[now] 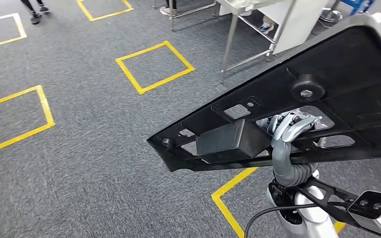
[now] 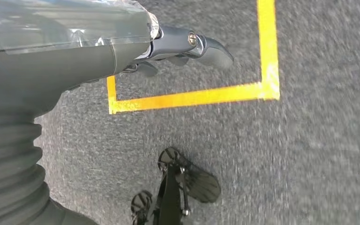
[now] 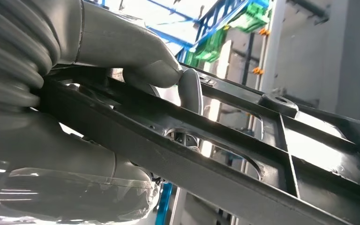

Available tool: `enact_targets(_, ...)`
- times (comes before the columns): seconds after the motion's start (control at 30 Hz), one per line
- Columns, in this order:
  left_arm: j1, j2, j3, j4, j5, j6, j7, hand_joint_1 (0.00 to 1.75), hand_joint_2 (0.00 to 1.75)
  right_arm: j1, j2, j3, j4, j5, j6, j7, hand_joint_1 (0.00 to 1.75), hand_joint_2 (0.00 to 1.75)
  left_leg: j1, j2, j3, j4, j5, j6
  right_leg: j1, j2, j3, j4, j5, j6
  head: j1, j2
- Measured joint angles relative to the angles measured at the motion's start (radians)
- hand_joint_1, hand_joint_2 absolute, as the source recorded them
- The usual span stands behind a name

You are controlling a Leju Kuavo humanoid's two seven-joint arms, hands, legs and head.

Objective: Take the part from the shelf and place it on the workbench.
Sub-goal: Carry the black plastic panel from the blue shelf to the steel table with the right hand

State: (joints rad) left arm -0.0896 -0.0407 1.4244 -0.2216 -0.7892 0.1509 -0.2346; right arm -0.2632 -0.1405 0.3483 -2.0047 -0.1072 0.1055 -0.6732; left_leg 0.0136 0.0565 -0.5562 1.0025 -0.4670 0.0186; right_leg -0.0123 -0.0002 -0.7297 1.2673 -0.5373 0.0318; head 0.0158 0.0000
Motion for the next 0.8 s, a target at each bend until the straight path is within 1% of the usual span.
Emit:
enact_targets(0.03,-0.001,0.0,0.0,0.0,0.0,-0.004,-0.004,0.0,1.75,0.0,0.0,0.0,0.0,0.001,0.0,0.0,1.75,1.75,-0.001,0.012,0.003,0.0,-0.003,-0.002,0.002,-0.013,0.039,-0.07,0.035,-0.004,0.0,0.0)
enact_targets(0.07,-0.002,-0.001,0.0,0.0,-0.001,-0.008,-0.009,0.0,1.75,0.0,0.0,-0.001,0.0,0.002,0.0,0.0,1.75,1.75,-0.002,0.024,0.008,0.0,-0.006,-0.005,0.007,-0.039,0.081,-0.148,0.062,-0.01,0.0,0.0)
enact_targets(0.1,-0.002,-0.002,0.0,0.0,-0.001,-0.011,-0.013,0.0,1.75,0.0,0.0,-0.002,0.0,0.002,0.001,-0.001,1.75,1.75,-0.004,0.034,0.011,0.0,-0.009,-0.009,0.013,-0.06,0.114,-0.211,0.081,-0.017,0.0,0.0)
enact_targets(0.13,-0.002,-0.002,0.0,0.0,-0.001,-0.013,-0.016,0.0,1.75,0.0,0.0,-0.003,0.0,0.003,0.001,-0.002,1.75,1.75,-0.006,0.044,0.014,0.001,-0.012,-0.014,0.018,-0.073,0.131,-0.247,0.088,-0.023,0.0,0.0)
enact_targets(0.17,-0.003,-0.002,0.0,0.0,-0.001,-0.013,-0.017,0.0,1.75,0.002,0.0,-0.004,-0.001,0.003,0.002,-0.003,1.75,1.75,-0.008,0.054,0.016,0.0,-0.015,-0.019,0.023,-0.076,0.135,-0.258,0.087,-0.027,-0.001,0.0)
enact_targets(0.2,-0.004,-0.002,0.0,0.0,-0.001,-0.014,-0.018,0.0,1.75,0.004,-0.001,-0.006,-0.001,0.003,0.002,-0.004,1.75,1.75,-0.009,0.065,0.02,-0.001,-0.017,-0.024,0.024,-0.062,0.133,-0.26,0.089,-0.031,-0.001,0.0)
enact_targets(0.23,-0.006,-0.002,0.0,0.0,-0.001,-0.014,-0.019,0.0,1.75,0.006,-0.002,-0.008,-0.001,0.003,0.003,-0.005,1.75,1.75,-0.008,0.07,0.022,-0.001,-0.02,-0.03,0.02,-0.049,0.135,-0.263,0.091,-0.035,-0.001,0.0)
enact_targets(0.27,-0.007,-0.001,0.0,0.0,-0.001,-0.014,-0.021,0.0,1.75,0.008,-0.004,-0.01,-0.002,0.002,0.004,-0.005,1.75,1.75,-0.006,0.057,0.023,0.007,-0.029,-0.034,0.016,-0.036,0.138,-0.267,0.093,-0.041,-0.002,0.0)
enact_targets(0.3,-0.008,-0.001,0.0,0.0,-0.001,-0.016,-0.022,0.0,1.75,0.008,-0.006,-0.011,-0.003,0.001,0.006,-0.005,1.75,1.75,-0.004,0.032,0.015,0.032,-0.047,-0.039,0.012,-0.024,0.141,-0.272,0.096,-0.046,-0.002,0.0)
enact_targets(0.33,-0.007,-0.001,-0.001,0.0,-0.001,-0.018,-0.024,0.0,1.75,0.007,-0.007,-0.012,-0.004,-0.001,0.008,-0.004,1.75,1.75,-0.002,0.0,-0.005,0.078,-0.074,-0.041,0.008,-0.013,0.144,-0.275,0.098,-0.05,-0.005,0.0)
enact_targets(0.37,-0.005,-0.001,-0.001,0.0,-0.001,-0.021,-0.025,0.0,1.75,0.005,-0.007,-0.012,-0.005,-0.004,0.011,-0.003,1.75,1.75,-0.001,-0.028,-0.035,0.145,-0.107,-0.043,0.008,0.0,0.144,-0.276,0.098,-0.053,-0.006,0.0)
enact_targets(0.4,-0.003,-0.001,-0.001,0.0,-0.002,-0.023,-0.026,0.0,1.75,0.005,-0.007,-0.013,-0.004,-0.007,0.014,-0.002,1.75,1.75,0.0,-0.041,-0.071,0.217,-0.137,-0.045,0.009,0.014,0.144,-0.275,0.098,-0.055,-0.008,0.0)
enact_targets(0.43,0.0,-0.001,0.0,0.0,-0.002,-0.025,-0.027,0.0,1.75,0.005,-0.008,-0.015,-0.002,-0.012,0.017,0.0,1.75,1.75,0.0,-0.047,-0.101,0.271,-0.151,-0.046,0.009,0.03,0.144,-0.274,0.097,-0.056,-0.009,0.0)
enact_targets(0.47,0.001,-0.001,0.0,0.0,-0.003,-0.028,-0.027,0.0,1.75,0.005,-0.009,-0.018,0.0,-0.017,0.019,0.001,1.75,1.75,0.0,-0.049,-0.117,0.293,-0.146,-0.046,0.009,0.046,0.145,-0.273,0.097,-0.055,-0.009,0.0)
enact_targets(0.5,0.001,-0.001,-0.001,0.0,-0.004,-0.029,-0.028,0.0,1.75,0.004,-0.01,-0.021,0.002,-0.022,0.021,0.002,1.75,1.75,0.0,-0.05,-0.114,0.274,-0.12,-0.045,0.009,0.061,0.147,-0.272,0.096,-0.054,-0.01,0.0)
enact_targets(0.53,0.0,-0.001,-0.001,0.0,-0.005,-0.031,-0.029,0.0,1.75,0.002,-0.011,-0.024,0.003,-0.027,0.024,0.002,1.75,1.75,0.001,-0.058,-0.092,0.216,-0.079,-0.044,0.008,0.076,0.15,-0.27,0.094,-0.052,-0.009,0.0)
enact_targets(0.57,0.0,-0.001,-0.001,0.0,-0.005,-0.031,-0.029,0.0,1.75,-0.001,-0.012,-0.027,0.005,-0.03,0.026,0.003,1.75,1.75,0.003,-0.08,-0.063,0.144,-0.04,-0.042,0.007,0.09,0.151,-0.267,0.092,-0.048,-0.009,0.0)
enact_targets(0.6,0.0,-0.001,-0.001,0.0,-0.006,-0.032,-0.03,0.0,1.75,-0.005,-0.012,-0.03,0.006,-0.032,0.029,0.003,1.75,1.75,0.007,-0.106,-0.037,0.078,-0.013,-0.04,0.007,0.103,0.15,-0.263,0.09,-0.044,-0.009,0.0)
enact_targets(0.63,0.0,-0.001,-0.001,0.0,-0.006,-0.032,-0.03,0.0,1.75,-0.01,-0.012,-0.032,0.008,-0.033,0.031,0.004,1.75,1.75,0.009,-0.128,-0.019,0.034,0.0,-0.038,0.007,0.116,0.146,-0.259,0.089,-0.039,-0.009,0.0)
enact_targets(0.67,-0.001,-0.001,-0.001,0.0,-0.007,-0.032,-0.03,0.0,1.75,-0.013,-0.013,-0.034,0.009,-0.034,0.033,0.005,1.75,1.75,0.009,-0.141,-0.011,0.015,0.001,-0.034,0.006,0.128,0.141,-0.257,0.089,-0.032,-0.009,0.0)
enact_targets(0.7,-0.001,-0.001,-0.001,0.0,-0.007,-0.032,-0.03,0.0,1.75,-0.014,-0.014,-0.035,0.01,-0.034,0.034,0.006,1.75,1.75,0.008,-0.137,-0.009,0.011,-0.002,-0.03,0.005,0.14,0.137,-0.257,0.091,-0.025,-0.009,0.0)
enact_targets(0.73,-0.003,-0.002,-0.001,0.0,-0.007,-0.032,-0.03,0.0,1.75,-0.015,-0.015,-0.038,0.011,-0.035,0.035,0.007,1.75,1.75,0.007,-0.125,-0.007,0.01,0.0,-0.024,0.002,0.146,0.134,-0.258,0.092,-0.019,-0.01,0.0)
enact_targets(0.77,-0.004,-0.002,-0.001,0.0,-0.006,-0.032,-0.03,0.0,1.75,-0.016,-0.016,-0.04,0.011,-0.035,0.035,0.008,1.75,1.75,0.007,-0.112,-0.006,0.006,0.002,-0.016,0.003,0.132,0.13,-0.253,0.089,-0.013,-0.008,0.0)
enact_targets(0.8,-0.005,-0.003,-0.002,0.0,-0.006,-0.032,-0.031,0.0,1.75,-0.019,-0.017,-0.042,0.011,-0.036,0.035,0.009,1.75,1.75,0.008,-0.099,-0.004,0.002,0.004,-0.009,0.004,0.104,0.119,-0.232,0.076,-0.008,-0.005,0.0)
